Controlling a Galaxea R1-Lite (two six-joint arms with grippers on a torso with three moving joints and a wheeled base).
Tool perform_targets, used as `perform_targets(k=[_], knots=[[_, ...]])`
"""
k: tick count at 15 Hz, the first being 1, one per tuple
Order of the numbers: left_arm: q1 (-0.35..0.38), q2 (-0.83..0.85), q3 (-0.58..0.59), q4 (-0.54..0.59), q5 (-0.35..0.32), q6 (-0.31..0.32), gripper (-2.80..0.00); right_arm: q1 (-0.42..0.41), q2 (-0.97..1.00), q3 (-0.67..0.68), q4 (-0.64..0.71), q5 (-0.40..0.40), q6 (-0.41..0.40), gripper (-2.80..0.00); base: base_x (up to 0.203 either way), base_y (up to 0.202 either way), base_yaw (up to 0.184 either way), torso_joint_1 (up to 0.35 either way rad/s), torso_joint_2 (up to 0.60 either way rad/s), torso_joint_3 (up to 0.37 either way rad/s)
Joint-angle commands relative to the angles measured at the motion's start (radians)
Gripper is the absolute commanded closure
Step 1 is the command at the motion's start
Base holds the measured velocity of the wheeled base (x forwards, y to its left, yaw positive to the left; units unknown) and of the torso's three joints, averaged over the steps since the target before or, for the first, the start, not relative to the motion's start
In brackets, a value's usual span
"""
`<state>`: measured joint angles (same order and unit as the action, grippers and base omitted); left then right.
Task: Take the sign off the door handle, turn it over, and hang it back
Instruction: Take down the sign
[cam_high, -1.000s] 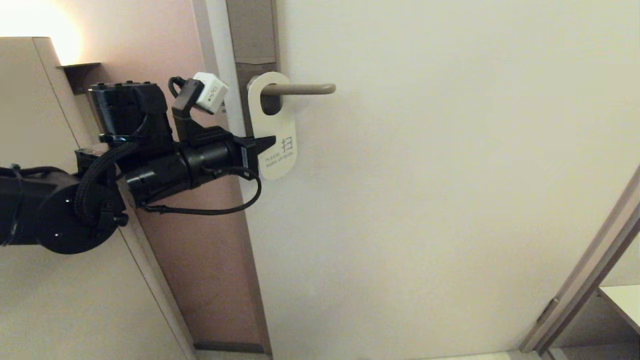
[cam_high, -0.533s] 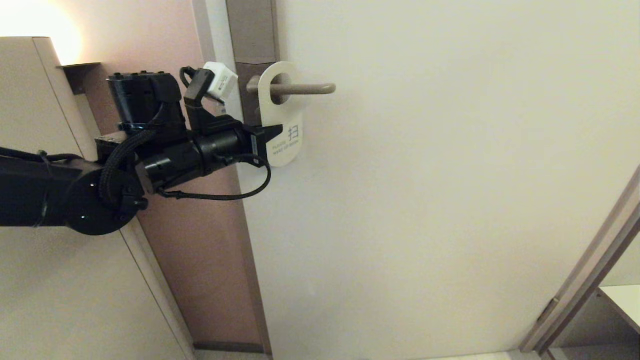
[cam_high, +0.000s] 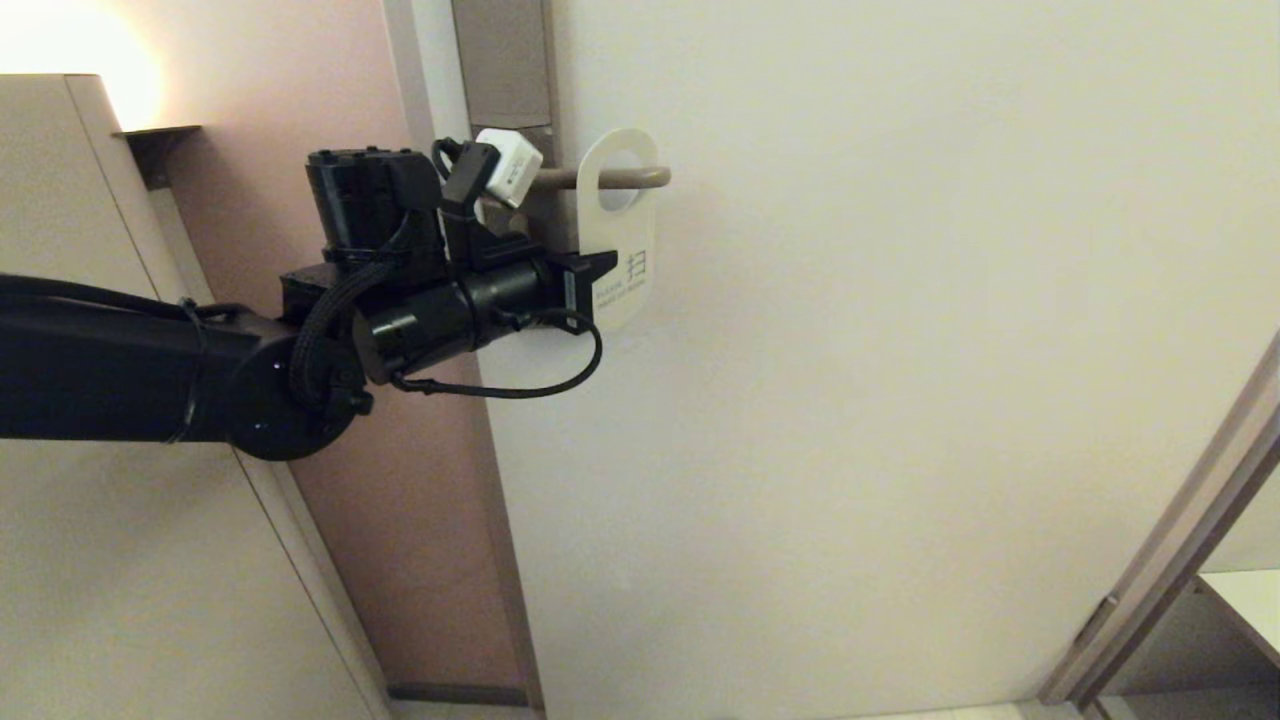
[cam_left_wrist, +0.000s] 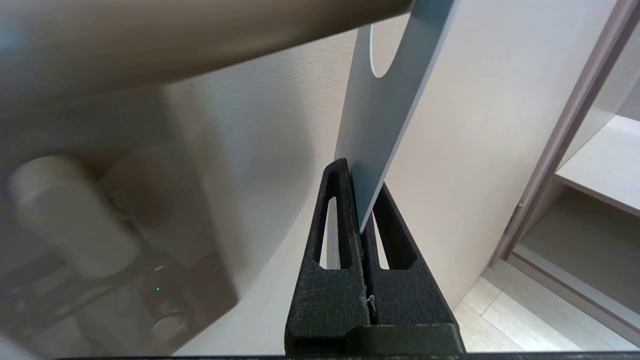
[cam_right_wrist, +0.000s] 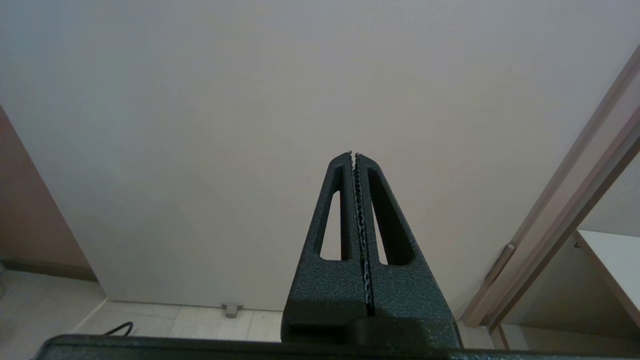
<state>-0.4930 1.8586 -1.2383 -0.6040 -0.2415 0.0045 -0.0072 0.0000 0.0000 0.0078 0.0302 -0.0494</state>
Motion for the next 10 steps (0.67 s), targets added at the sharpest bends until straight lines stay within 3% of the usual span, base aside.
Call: perform_targets(k=[1, 10], knots=[[-0.004, 0.008, -0.004, -0.003, -0.001, 0.0, 0.0, 0.0, 0.0, 0.0, 0.0, 0.0, -0.001, 0.0, 0.0, 0.0, 0.0, 0.0, 0.0, 0.0], [-0.027, 0.024, -0.058, 0.01, -0.002, 0.0, 0.0, 0.0, 0.0, 0.0, 0.0, 0.0, 0.0, 0.0, 0.0, 0.0, 0.0, 0.0, 0.0, 0.0]])
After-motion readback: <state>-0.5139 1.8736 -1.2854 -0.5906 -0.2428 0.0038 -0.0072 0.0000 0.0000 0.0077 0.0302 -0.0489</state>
